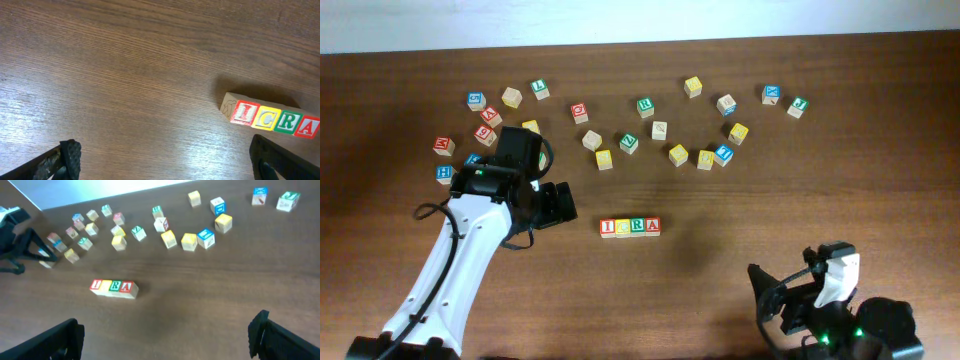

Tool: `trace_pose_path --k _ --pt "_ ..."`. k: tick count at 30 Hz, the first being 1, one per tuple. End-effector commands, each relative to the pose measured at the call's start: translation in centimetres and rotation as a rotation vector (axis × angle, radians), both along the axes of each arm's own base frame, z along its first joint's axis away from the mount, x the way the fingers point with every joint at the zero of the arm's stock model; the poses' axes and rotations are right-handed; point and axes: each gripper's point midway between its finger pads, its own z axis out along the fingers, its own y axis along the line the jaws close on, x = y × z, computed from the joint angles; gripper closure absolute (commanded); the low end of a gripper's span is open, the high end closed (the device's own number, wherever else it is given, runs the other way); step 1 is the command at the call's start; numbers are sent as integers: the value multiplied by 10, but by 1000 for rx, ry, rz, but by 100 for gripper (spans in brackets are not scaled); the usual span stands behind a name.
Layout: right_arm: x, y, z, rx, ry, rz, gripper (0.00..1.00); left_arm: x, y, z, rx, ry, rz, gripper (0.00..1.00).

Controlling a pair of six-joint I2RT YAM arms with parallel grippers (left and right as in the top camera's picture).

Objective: Spell out ICRA

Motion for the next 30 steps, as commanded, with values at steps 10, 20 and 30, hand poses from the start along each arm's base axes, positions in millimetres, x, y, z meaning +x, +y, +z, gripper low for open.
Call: trace_pose_path --k 10,20,30 --pt "32 8 -11 29 -244 20 2 4 -1 8 -12 -27 2 1" --pt "55 11 -8 5 -417 27 2 4 -1 8 -12 -27 2 1" --pt "66 2 7 -79 -595 -23 2 4 -1 8 -12 -27 2 1"
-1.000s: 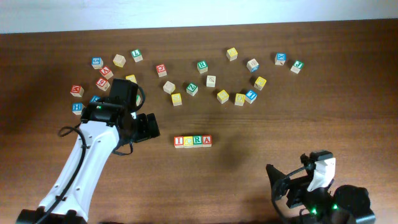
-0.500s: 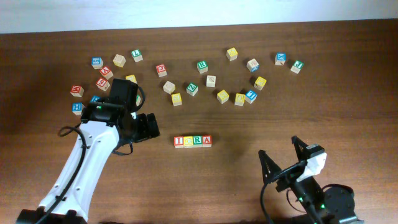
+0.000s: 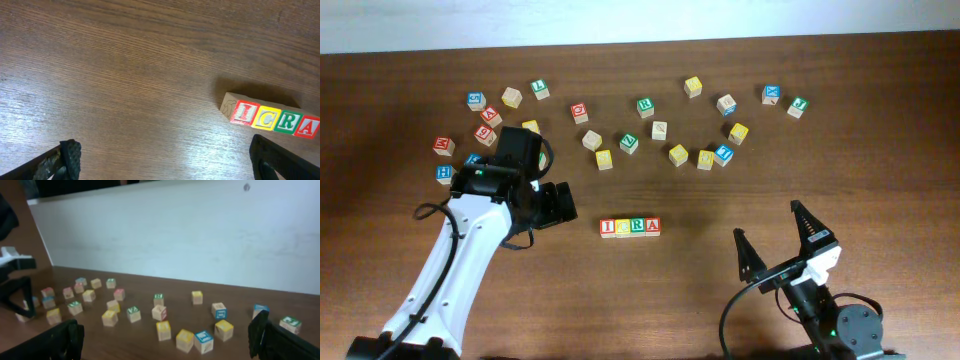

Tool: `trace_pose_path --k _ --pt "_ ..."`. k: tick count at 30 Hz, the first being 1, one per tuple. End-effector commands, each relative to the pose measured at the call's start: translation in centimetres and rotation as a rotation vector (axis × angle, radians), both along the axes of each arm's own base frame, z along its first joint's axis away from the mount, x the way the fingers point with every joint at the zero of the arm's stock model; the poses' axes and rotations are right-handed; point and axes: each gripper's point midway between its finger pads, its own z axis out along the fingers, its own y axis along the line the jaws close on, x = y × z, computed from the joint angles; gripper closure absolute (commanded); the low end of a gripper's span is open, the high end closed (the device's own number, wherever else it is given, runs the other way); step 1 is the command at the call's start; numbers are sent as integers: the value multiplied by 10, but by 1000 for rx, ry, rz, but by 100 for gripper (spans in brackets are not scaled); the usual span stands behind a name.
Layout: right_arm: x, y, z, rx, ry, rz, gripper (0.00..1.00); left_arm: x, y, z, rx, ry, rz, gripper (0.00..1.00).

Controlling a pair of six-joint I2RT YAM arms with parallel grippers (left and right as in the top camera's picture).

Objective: Spell out ICRA

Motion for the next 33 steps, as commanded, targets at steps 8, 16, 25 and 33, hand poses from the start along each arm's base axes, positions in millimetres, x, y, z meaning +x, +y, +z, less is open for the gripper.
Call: trace_pose_path --k 8,16,25,33 --pt "11 -17 -9 -3 -83 -87 2 4 -1 8 -11 -28 2 1" --pt "16 -35 -21 -12 -34 -169 2 4 -1 8 -11 -28 2 1" --pt "17 -35 -63 -141 101 -165 2 4 -1 8 -11 -28 2 1" --pt "21 -57 -67 -78 141 -295 2 4 -1 8 -11 -28 2 1"
